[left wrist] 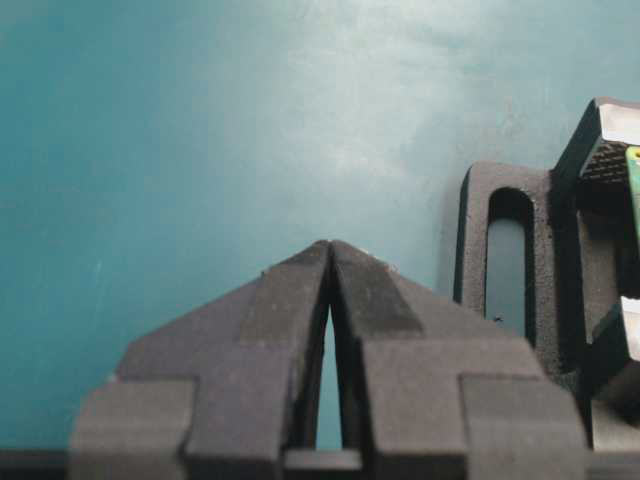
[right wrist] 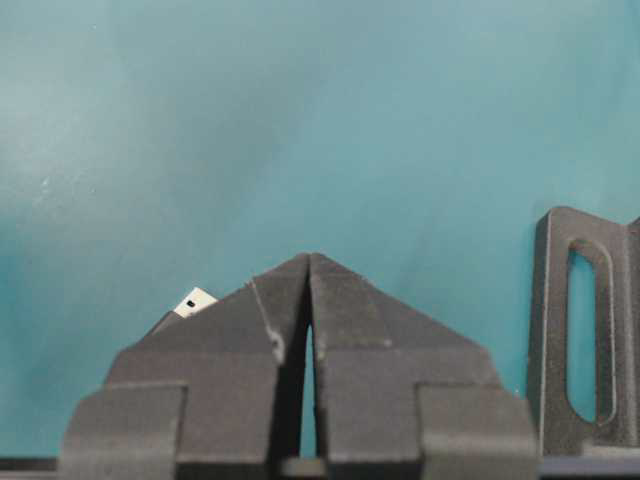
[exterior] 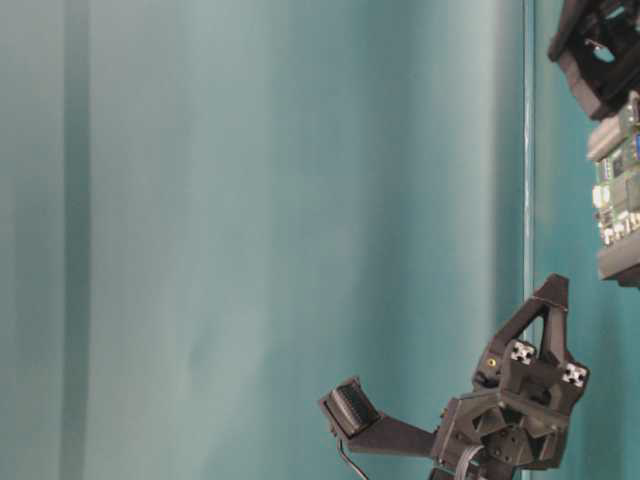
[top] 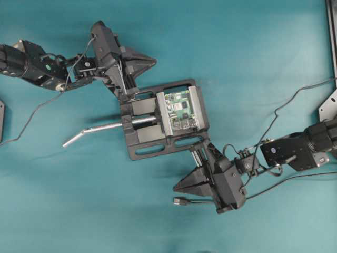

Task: Insert the USB into the fixed PCB.
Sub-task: 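Move the left gripper aside and lower the right gripper toward the USB plug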

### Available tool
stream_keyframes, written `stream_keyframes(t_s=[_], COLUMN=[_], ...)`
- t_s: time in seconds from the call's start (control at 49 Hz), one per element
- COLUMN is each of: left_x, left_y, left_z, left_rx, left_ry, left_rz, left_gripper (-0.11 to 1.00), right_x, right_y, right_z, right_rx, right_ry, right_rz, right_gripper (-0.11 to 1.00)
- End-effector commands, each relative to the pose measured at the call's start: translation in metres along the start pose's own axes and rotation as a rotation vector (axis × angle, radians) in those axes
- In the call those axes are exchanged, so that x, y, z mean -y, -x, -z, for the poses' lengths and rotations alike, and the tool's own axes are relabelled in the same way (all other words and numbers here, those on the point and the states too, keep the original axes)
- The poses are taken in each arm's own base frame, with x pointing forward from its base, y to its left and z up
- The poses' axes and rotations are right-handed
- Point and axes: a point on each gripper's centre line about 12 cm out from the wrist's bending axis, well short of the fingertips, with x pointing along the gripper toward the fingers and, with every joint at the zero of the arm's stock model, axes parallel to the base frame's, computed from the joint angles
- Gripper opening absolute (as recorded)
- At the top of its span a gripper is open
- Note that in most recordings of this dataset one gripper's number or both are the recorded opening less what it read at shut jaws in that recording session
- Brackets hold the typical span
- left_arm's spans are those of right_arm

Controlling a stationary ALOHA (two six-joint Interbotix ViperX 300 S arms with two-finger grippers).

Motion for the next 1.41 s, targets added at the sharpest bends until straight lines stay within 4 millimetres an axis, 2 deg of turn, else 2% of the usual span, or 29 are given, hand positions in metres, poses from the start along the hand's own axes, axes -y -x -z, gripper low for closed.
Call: stream_keyframes(t_s=[0.0,0.061,0.184,0.326,0.428,0.694,0.816,0.959,1.143,1.224,1.387], left_x=[0.004,0.004,0.004,0.008,0.015,0.022,0.019,0.015,0.011,0.009,0.007], left_y=[0.006,0.011,0.019,0.029,0.035,0.061,0.078,0.103,0.136,0.151,0.182], left_z=[-0.039,-0.046,-0.052,-0.047,-0.050,-0.064,-0.061,-0.054,-0.049,-0.048,-0.044], left_rx=[0.090,0.093,0.070,0.028,0.033,0.039,0.007,-0.013,0.010,0.032,0.065], left_ry=[-0.027,-0.028,-0.017,-0.001,0.014,0.014,0.014,0.014,0.010,0.014,0.016], left_rz=[0.025,0.028,0.029,0.041,0.061,0.087,0.083,0.083,0.087,0.090,0.101], left_gripper=[-0.01,0.03,0.01,0.01,0.01,0.01,0.01,0.01,0.01,0.01,0.01], right_x=[-0.003,-0.001,-0.002,-0.015,-0.021,-0.028,-0.028,-0.027,-0.028,-0.033,-0.044], right_y=[-0.002,-0.001,0.002,0.004,0.004,0.004,0.005,0.005,0.006,0.006,0.006], right_z=[-0.011,-0.010,-0.010,-0.011,-0.011,-0.015,-0.015,-0.014,-0.013,-0.011,-0.005], right_rx=[0.034,0.035,0.043,0.053,0.056,0.078,0.079,0.079,0.082,0.078,0.067], right_ry=[-0.015,-0.064,-0.185,-0.224,-0.273,-0.339,-0.362,-0.391,-0.431,-0.438,-0.447], right_rz=[-0.005,0.024,0.079,0.084,0.110,0.150,0.168,0.194,0.229,0.229,0.232], right_gripper=[0.00,0.03,0.00,0.00,0.00,0.00,0.03,0.16,0.48,0.59,0.62])
